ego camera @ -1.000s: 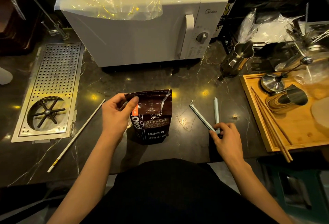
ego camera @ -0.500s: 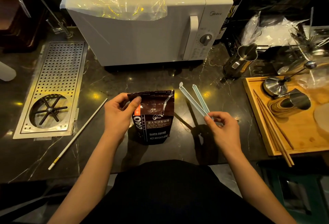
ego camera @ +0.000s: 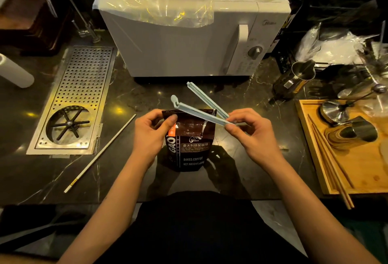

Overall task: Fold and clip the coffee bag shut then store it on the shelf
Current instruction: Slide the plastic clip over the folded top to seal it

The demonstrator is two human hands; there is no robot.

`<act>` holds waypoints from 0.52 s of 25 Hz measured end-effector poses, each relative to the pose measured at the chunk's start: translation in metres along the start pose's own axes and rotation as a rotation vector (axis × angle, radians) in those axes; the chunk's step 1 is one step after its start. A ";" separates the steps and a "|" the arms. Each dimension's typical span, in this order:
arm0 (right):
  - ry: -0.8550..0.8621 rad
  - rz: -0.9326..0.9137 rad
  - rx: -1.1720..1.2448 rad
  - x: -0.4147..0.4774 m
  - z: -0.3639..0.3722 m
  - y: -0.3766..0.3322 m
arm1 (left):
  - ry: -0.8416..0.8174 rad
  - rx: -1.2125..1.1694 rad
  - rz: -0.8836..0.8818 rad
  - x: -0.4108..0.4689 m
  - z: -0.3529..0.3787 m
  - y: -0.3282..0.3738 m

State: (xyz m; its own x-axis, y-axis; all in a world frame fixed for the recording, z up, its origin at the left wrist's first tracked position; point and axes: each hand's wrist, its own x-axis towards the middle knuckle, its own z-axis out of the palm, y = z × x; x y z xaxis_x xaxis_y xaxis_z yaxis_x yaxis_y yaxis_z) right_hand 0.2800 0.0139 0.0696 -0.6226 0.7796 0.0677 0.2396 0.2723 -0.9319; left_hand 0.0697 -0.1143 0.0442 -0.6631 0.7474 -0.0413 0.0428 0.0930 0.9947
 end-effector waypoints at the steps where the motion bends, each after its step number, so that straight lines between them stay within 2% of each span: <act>1: -0.020 -0.014 -0.024 0.003 0.001 -0.001 | -0.002 -0.005 -0.006 0.000 0.000 0.000; 7: -0.097 -0.055 -0.107 0.024 0.001 -0.002 | -0.013 -0.024 -0.026 0.000 0.000 0.001; 13: -0.158 -0.021 -0.117 0.029 0.002 -0.004 | -0.003 -0.053 -0.055 -0.001 0.002 0.004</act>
State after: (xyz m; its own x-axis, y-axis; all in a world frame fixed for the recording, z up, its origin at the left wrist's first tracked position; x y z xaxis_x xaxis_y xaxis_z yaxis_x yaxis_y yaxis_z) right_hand 0.2594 0.0347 0.0744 -0.7351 0.6776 0.0215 0.3042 0.3581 -0.8827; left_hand 0.0720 -0.1129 0.0480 -0.6610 0.7441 -0.0965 -0.0337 0.0991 0.9945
